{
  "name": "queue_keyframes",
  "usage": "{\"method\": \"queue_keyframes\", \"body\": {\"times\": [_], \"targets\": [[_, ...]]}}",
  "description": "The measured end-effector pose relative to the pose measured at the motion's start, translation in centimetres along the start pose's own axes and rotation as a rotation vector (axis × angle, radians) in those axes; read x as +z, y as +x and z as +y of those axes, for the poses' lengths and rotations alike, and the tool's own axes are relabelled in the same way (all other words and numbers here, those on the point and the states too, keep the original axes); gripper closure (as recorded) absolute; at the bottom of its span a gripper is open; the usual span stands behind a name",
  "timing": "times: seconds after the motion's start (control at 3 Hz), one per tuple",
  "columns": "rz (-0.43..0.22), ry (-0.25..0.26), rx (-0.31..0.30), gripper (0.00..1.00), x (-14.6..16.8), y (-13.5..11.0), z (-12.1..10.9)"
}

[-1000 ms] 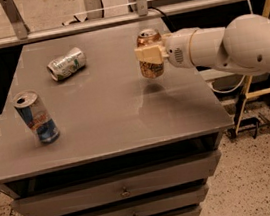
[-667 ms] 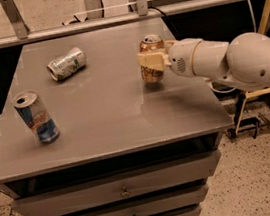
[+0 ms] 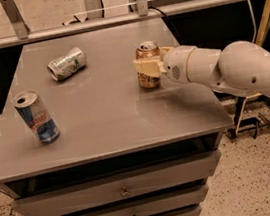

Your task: Place orange can upright

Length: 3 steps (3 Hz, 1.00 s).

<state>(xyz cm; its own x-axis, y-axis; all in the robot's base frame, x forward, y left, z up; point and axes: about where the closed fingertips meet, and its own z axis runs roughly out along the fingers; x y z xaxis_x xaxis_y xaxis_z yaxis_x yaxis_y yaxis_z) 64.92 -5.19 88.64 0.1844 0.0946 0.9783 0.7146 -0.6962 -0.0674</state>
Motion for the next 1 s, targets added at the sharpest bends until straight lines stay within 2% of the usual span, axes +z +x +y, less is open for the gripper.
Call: {"method": "queue_keyframes", "body": {"times": [0.33,0.67,1.0], "targets": [[-0.007,-0.005,-0.007,0.97,0.08,-0.47,-0.14],[-0.007,-0.005,-0.007,0.75,0.04,-0.25,-0.15],[-0.007,-0.004,-0.006,0.43,0.07,-0.22,-0.20]]}}
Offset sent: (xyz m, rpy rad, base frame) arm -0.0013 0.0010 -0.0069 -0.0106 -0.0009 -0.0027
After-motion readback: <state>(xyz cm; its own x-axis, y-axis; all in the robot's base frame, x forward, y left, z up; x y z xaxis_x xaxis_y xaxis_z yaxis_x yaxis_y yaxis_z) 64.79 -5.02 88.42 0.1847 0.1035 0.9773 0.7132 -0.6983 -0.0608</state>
